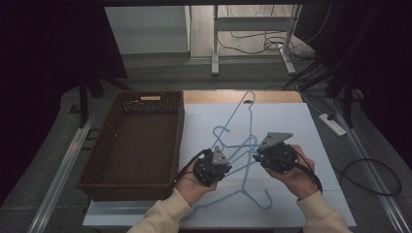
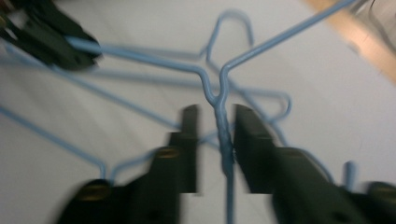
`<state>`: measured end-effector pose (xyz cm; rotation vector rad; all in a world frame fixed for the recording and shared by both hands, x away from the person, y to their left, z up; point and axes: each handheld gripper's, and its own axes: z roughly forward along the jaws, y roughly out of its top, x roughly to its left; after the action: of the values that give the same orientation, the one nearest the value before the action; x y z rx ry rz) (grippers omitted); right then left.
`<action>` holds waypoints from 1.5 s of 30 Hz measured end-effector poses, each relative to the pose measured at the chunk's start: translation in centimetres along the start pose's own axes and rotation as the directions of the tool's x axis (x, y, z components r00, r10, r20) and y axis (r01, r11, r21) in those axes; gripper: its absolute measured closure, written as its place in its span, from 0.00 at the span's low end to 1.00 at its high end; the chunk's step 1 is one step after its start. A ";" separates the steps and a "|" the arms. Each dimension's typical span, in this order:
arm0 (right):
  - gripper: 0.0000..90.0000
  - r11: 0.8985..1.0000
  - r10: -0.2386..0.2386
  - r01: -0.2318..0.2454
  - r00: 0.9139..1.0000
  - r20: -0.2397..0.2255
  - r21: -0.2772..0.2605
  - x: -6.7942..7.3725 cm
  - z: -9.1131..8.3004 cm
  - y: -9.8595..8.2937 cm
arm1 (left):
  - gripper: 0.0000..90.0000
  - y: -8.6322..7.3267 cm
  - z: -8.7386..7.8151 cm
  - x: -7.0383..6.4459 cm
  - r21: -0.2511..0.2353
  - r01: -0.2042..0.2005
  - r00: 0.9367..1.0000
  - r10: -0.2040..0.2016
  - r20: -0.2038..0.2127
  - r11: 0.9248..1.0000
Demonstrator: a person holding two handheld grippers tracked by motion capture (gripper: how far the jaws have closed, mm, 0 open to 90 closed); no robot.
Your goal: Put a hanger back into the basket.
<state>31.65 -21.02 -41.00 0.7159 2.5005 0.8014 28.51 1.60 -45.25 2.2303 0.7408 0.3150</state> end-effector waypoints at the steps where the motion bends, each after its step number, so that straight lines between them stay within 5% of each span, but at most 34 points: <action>1: 0.64 0.999 0.014 -0.013 1.000 0.005 -0.046 0.0 -0.4 0.0 | 0.96 0.1 -0.2 0.2 -0.011 0.015 1.000 -0.015 0.009 1.000; 5: 0.41 0.977 0.024 -0.008 0.997 0.074 -0.214 0.6 -2.3 -0.3 | 0.96 0.2 -0.4 0.5 -0.033 0.036 0.999 -0.036 0.007 0.999; 7: 0.37 0.953 0.042 0.006 0.988 0.150 -0.304 1.0 -3.4 -0.5 | 0.96 0.4 -0.6 0.7 -0.045 0.045 0.999 -0.045 0.011 0.998; 12: 0.36 0.881 0.059 -0.003 0.993 0.104 -0.473 1.3 -5.8 -1.5 | 0.96 0.6 -1.2 1.2 -0.074 0.062 0.998 -0.062 0.001 0.995; 14: 0.36 0.856 0.087 -0.048 0.995 0.052 -0.515 1.2 -6.4 -2.1 | 0.96 0.7 -1.4 1.4 -0.079 0.071 0.997 -0.071 -0.004 0.994; 17: 0.36 0.831 0.101 -0.083 0.995 0.002 -0.551 1.0 -7.1 -3.3 | 0.96 0.9 -1.7 1.8 -0.088 0.084 0.996 -0.084 0.002 0.993; 27: 0.34 0.875 0.161 -0.152 0.987 -0.018 -0.459 -0.4 -5.5 -7.1 | 0.96 1.6 -3.6 3.1 -0.175 0.156 0.988 -0.154 0.027 0.972; 29: 0.34 0.874 0.230 -0.230 0.972 -0.051 -0.428 -1.7 -4.1 -8.8 | 0.96 1.9 -4.3 3.2 -0.193 0.166 0.986 -0.162 0.037 0.967; 34: 0.33 0.879 0.281 -0.286 0.957 -0.068 -0.381 -2.7 -2.6 -10.3 | 0.96 2.4 -7.1 4.2 -0.255 0.191 0.981 -0.175 0.084 0.948; 42: 0.34 0.882 0.315 -0.314 0.947 -0.058 -0.350 -2.9 -1.5 -11.1 | 0.96 1.8 -10.9 6.2 -0.321 0.227 0.974 -0.208 0.092 0.919; 45: 0.34 0.889 0.307 -0.300 0.951 -0.037 -0.346 -2.8 -1.5 -11.1 | 0.96 1.0 -13.1 7.6 -0.342 0.246 0.969 -0.227 0.095 0.907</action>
<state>29.29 -31.06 -46.19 0.9897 2.1678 1.3025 29.39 13.26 -35.58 1.7835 0.8451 0.2445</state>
